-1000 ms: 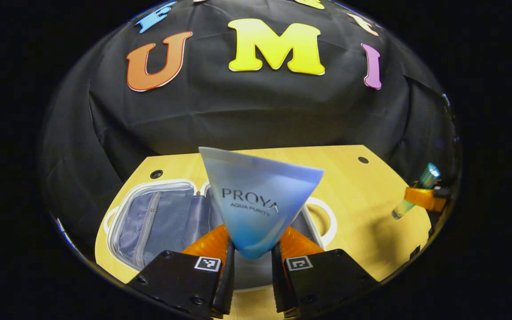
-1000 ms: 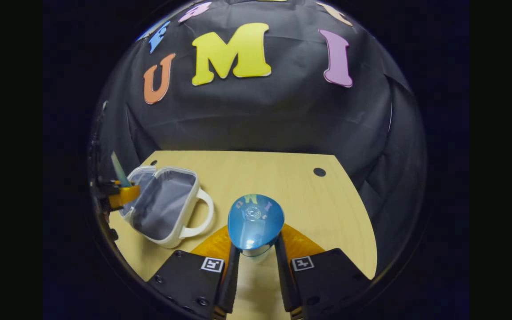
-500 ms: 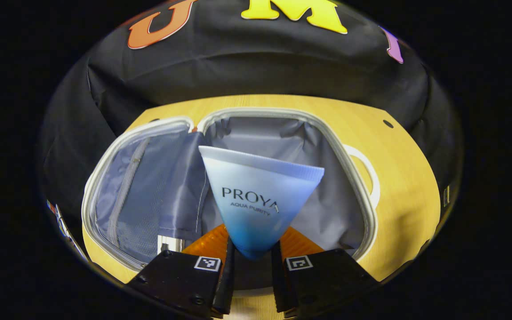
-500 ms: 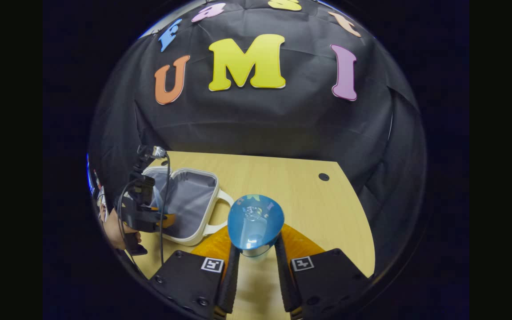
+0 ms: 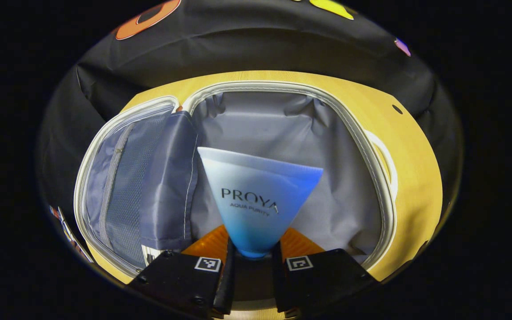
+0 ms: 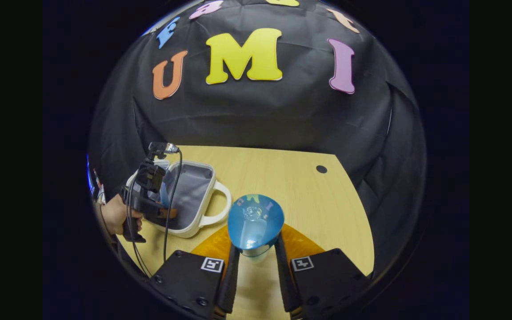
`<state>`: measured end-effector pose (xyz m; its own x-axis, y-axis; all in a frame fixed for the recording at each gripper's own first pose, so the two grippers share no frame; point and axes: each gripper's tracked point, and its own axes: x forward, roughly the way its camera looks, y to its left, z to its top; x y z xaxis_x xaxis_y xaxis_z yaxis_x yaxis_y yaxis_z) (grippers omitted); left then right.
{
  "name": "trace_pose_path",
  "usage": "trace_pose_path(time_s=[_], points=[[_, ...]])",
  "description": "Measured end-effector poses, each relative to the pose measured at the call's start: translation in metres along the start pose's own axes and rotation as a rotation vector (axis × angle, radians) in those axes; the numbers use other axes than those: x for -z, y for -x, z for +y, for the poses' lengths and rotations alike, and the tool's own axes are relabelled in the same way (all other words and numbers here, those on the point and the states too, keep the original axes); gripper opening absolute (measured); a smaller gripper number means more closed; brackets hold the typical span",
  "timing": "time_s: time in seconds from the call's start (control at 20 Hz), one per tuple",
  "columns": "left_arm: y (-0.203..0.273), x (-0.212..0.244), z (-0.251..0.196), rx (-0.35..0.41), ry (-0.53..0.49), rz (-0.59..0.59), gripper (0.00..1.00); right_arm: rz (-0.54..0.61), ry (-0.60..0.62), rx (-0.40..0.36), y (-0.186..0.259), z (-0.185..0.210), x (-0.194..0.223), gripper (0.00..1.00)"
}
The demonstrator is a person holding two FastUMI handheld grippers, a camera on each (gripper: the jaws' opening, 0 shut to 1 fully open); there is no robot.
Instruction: First open the suitcase, pack the skin care products into it, and then close the suitcase.
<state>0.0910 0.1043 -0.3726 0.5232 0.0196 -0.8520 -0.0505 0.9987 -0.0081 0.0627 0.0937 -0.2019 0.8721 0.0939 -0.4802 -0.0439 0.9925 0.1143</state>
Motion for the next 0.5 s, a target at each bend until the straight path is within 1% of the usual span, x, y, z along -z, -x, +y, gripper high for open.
trace_pose_path(time_s=[0.1,0.15,0.2,0.3,0.5], points=[[-0.002,-0.003,0.000,0.002,-0.004,0.018,0.39,0.001,-0.011,-0.005,-0.002,-0.001,0.000,0.39],[-0.001,-0.004,0.000,-0.002,-0.014,0.030,0.43,0.001,-0.015,-0.004,-0.003,-0.002,0.001,0.39],[-0.001,-0.004,-0.001,-0.006,-0.030,0.043,0.39,0.003,-0.020,-0.005,-0.006,-0.003,0.001,0.39],[0.000,-0.004,-0.001,-0.014,-0.057,0.068,0.39,0.011,-0.033,-0.011,-0.010,-0.005,0.002,0.39],[0.000,-0.005,-0.002,-0.032,-0.100,0.101,0.43,0.022,-0.040,-0.016,-0.015,-0.009,0.007,0.39]])
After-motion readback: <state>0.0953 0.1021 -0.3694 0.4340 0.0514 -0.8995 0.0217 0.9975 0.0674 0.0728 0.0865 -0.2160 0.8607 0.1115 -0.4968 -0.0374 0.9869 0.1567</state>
